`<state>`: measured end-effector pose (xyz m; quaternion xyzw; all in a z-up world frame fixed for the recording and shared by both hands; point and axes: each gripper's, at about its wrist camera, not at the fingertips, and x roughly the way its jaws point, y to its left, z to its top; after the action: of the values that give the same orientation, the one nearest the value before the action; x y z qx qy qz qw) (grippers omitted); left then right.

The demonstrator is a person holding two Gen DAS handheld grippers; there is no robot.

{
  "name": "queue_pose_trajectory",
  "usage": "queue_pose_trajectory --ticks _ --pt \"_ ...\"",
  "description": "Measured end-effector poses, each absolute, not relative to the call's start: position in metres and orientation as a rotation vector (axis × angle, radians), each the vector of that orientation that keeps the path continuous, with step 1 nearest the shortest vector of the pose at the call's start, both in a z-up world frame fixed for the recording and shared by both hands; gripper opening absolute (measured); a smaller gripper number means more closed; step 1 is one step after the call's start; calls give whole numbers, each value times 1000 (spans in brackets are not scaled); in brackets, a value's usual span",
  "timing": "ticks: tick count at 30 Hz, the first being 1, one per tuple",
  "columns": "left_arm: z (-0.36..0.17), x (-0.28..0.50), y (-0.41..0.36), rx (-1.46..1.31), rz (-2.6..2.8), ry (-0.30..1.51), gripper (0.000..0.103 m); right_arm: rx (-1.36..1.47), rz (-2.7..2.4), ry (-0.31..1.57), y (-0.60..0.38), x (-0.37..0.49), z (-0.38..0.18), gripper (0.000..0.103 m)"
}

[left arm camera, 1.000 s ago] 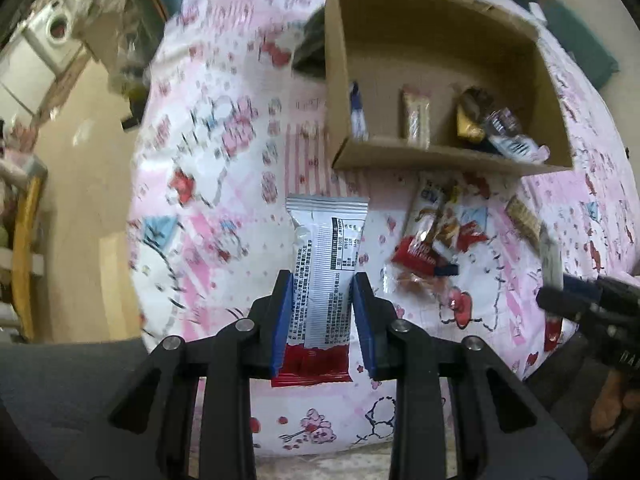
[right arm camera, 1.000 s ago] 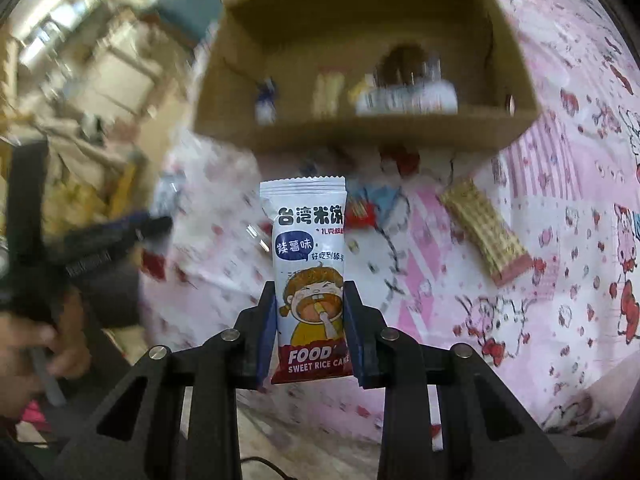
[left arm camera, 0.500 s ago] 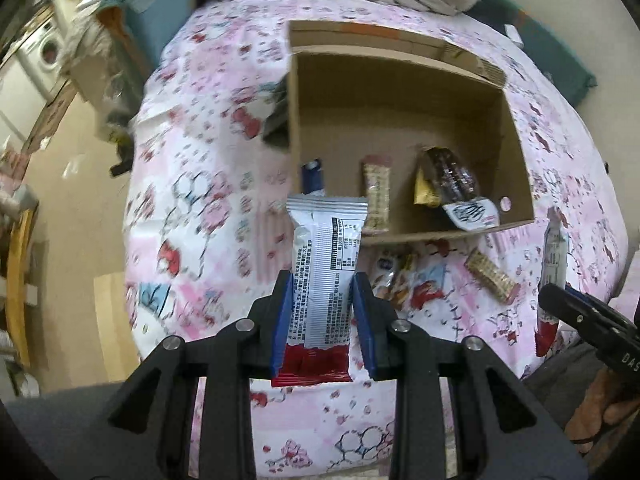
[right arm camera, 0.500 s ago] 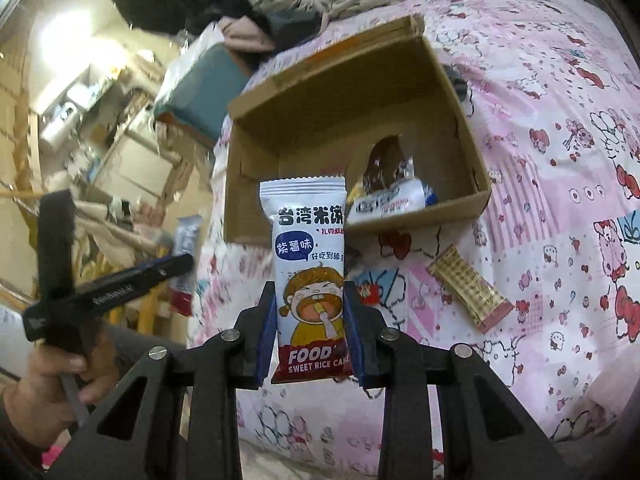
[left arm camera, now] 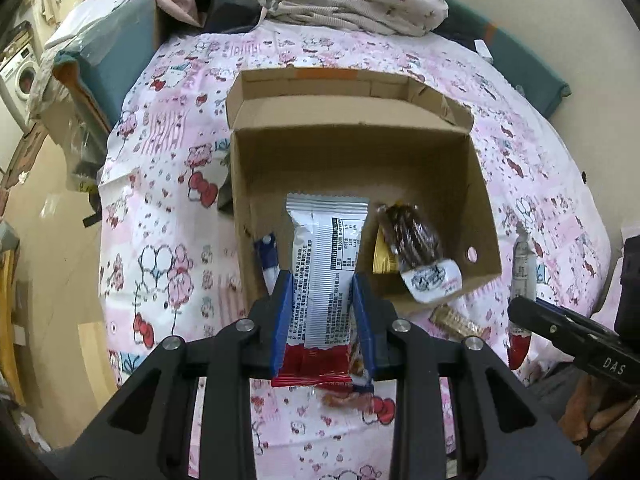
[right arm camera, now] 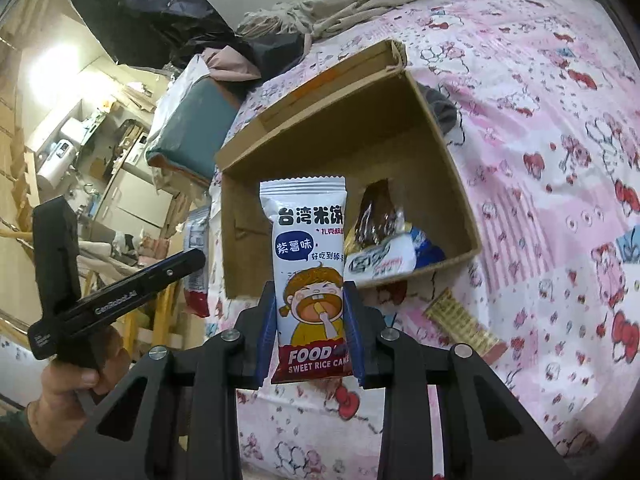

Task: Organize snacks
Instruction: 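Carry both held snacks over the box and lower them inside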

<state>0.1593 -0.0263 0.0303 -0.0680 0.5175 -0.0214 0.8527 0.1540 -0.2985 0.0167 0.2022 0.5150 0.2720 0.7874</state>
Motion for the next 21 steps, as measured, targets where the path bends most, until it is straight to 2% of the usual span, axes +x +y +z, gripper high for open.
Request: queue_pose_trajectory --ticks 10,21 --pt "10 200 -20 -161 -21 1096 26 437 587 1053 -290 205 18 33" --pt "-15 224 -16 -165 7 1083 26 407 601 1062 -269 243 -13 33"
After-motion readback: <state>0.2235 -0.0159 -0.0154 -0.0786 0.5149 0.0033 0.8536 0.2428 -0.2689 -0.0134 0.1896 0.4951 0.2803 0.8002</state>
